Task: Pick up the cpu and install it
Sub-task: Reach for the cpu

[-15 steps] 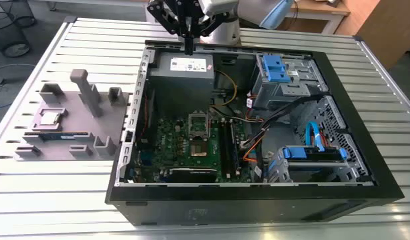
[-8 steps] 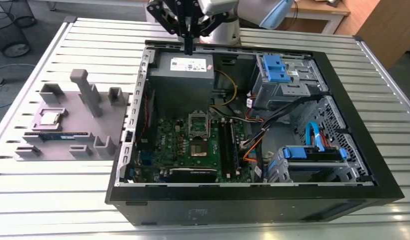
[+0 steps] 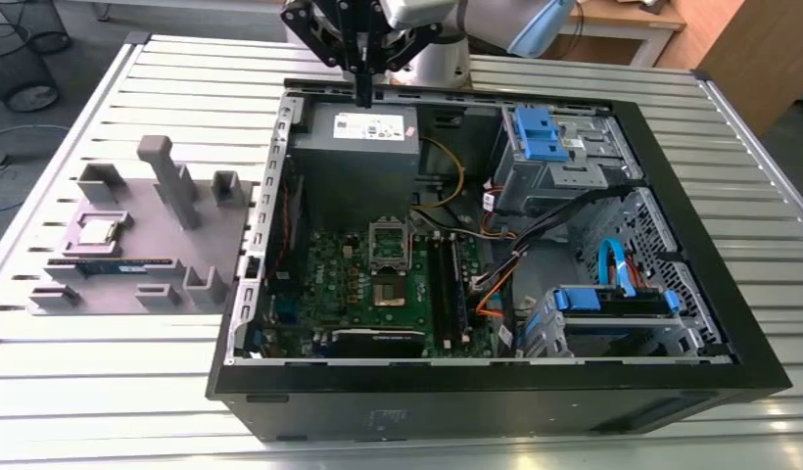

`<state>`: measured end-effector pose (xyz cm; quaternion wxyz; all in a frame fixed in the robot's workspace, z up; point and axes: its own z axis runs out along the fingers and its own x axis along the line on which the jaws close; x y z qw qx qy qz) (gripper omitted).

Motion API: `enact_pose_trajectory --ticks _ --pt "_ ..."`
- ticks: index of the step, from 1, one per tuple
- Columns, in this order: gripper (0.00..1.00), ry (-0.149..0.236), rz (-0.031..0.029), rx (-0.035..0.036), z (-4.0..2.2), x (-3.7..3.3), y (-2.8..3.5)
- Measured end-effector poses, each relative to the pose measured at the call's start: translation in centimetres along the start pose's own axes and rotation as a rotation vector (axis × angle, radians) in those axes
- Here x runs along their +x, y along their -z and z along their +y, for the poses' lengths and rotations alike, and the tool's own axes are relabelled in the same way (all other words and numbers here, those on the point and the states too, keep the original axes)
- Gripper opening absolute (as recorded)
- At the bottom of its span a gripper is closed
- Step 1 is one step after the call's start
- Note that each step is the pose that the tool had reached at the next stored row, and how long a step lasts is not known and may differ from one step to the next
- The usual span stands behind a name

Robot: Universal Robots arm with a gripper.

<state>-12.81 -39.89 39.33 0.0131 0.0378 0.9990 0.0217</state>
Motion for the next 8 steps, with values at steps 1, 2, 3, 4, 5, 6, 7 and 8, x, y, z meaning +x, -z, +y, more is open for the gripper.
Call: enact_pose_trajectory --ticks 1,2,3,4,5,6,7,8 --pt "0.11 0.000 0.0001 0.0000 0.00 0.07 0.00" --pt "0.11 0.000 0.0000 0.0000 -0.01 0.13 0.00" --pt "0.11 0.000 0.0001 0.0001 -0.02 0.20 0.01" --pt "0.11 0.000 0.0000 0.0000 -0.02 0.27 0.01" --pt "0.11 0.000 0.0000 0.0000 -0.03 0.34 0.01" --pt "0.11 0.000 0.0000 0.0000 -0.03 0.42 0.01" --pt "0.11 0.000 0.0001 0.0000 -0.04 0.49 0.01" --pt "0.11 0.000 0.0000 0.0000 -0.04 0.55 0.01"
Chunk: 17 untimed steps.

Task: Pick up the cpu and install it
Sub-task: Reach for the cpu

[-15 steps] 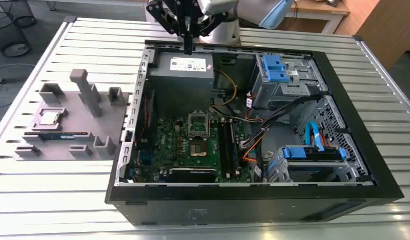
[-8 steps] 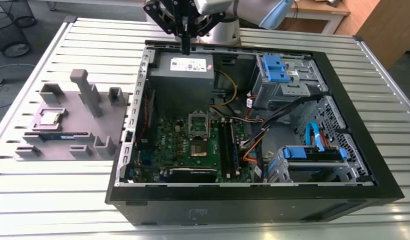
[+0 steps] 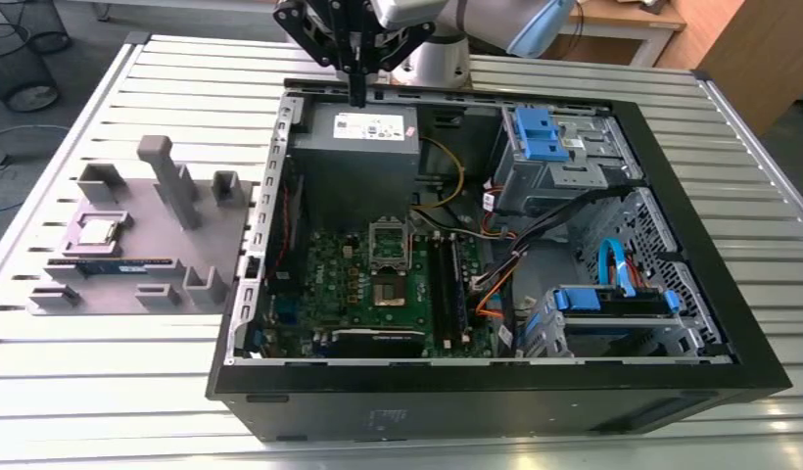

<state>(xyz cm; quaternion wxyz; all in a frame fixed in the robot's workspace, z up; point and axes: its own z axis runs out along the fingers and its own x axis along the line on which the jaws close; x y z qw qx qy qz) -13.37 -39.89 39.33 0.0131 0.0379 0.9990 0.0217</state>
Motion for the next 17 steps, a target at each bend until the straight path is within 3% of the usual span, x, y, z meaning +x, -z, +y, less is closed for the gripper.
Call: enact_pose_trajectory --ticks 17 --pt "0.11 0.000 0.0000 0.0000 -0.09 1.18 0.03"
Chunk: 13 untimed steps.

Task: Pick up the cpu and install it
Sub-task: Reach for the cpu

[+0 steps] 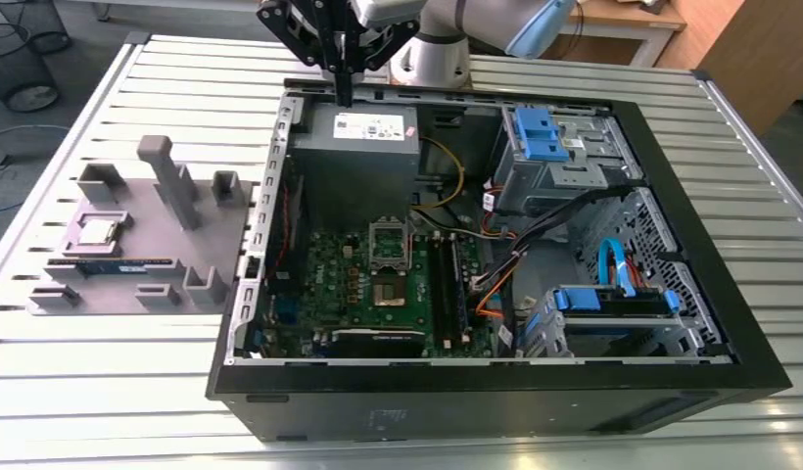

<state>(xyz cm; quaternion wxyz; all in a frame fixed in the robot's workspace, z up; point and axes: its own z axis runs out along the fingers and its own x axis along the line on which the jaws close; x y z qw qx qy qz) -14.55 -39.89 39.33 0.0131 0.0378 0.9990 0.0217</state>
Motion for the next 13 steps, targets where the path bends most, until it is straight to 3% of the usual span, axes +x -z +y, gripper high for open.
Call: enact_pose_trajectory --ticks 13 --pt "0.11 0.000 0.0000 -0.0002 -0.04 0.48 0.01"
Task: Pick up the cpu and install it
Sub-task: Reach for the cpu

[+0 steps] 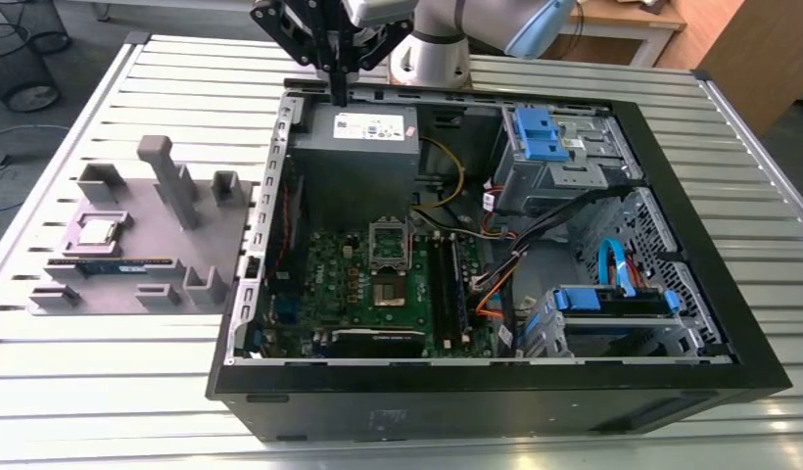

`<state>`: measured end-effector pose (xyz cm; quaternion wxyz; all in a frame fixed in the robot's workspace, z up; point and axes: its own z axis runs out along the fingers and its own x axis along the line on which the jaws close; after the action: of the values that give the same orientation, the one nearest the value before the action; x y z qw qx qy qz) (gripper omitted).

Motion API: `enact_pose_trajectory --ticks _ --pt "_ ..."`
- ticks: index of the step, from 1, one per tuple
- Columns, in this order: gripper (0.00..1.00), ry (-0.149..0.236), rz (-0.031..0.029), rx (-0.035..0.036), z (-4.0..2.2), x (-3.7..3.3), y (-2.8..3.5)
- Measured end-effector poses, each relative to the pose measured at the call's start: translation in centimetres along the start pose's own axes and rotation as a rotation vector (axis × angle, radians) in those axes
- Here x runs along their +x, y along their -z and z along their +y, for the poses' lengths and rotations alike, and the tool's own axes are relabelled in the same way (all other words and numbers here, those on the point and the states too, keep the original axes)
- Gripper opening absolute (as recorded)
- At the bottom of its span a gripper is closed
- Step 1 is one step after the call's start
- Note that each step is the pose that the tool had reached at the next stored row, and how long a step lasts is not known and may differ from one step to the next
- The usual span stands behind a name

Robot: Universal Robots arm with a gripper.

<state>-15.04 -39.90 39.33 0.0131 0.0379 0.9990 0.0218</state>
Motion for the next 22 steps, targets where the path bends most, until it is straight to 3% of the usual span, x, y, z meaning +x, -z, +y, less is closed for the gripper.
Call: enact_pose_trajectory --ticks 20,22 --pt "0.11 0.000 0.0000 -0.0003 -0.19 2.57 0.03" --pt "0.11 0.000 0.0001 -0.0002 -0.35 4.64 0.10"
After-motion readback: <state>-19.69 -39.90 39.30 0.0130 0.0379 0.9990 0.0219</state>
